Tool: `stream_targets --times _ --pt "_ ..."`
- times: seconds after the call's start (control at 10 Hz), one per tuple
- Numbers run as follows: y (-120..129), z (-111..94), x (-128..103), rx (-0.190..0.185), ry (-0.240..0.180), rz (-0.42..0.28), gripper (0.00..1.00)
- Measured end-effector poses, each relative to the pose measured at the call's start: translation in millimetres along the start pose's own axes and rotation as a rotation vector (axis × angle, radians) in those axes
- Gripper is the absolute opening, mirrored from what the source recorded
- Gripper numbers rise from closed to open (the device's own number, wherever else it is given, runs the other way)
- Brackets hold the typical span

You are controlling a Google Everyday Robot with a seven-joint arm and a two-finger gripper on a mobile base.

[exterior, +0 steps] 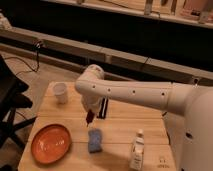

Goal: Place the pepper in the ceramic bowl

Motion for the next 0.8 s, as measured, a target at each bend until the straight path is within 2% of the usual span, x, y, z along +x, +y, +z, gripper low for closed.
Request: stream_targets --times 0.3,0.8 --pt "-17 -2 -23 0.006 -0.005 -0.024 0.00" --pt "-27 -4 -40 -0.008 -0.010 -0.058 0.00"
